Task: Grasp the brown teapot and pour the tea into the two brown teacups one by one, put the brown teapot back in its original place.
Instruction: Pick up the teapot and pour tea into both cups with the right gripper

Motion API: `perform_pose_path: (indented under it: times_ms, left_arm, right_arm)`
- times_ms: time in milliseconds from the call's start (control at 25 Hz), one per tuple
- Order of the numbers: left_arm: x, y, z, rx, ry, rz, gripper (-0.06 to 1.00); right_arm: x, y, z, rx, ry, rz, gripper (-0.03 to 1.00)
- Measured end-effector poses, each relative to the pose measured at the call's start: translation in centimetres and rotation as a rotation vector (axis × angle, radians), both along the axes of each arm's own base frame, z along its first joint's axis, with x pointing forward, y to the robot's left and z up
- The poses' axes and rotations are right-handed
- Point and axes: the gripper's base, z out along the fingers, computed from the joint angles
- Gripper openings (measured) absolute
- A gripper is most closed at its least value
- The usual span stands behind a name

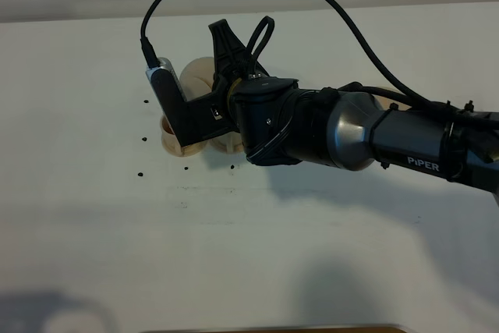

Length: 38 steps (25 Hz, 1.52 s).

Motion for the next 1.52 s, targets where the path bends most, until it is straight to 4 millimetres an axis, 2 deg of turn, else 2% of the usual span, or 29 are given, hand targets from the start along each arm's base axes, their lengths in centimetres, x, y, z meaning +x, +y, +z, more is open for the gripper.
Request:
perform_pose_path:
  times_ms: [1520]
  left_arm:
    - [0.0,0.0,0.0,0.0,0.0,0.0,0.5]
  right_arm:
    - [0.0,0.0,0.0,-0.085,-0.015,0.062,0.08]
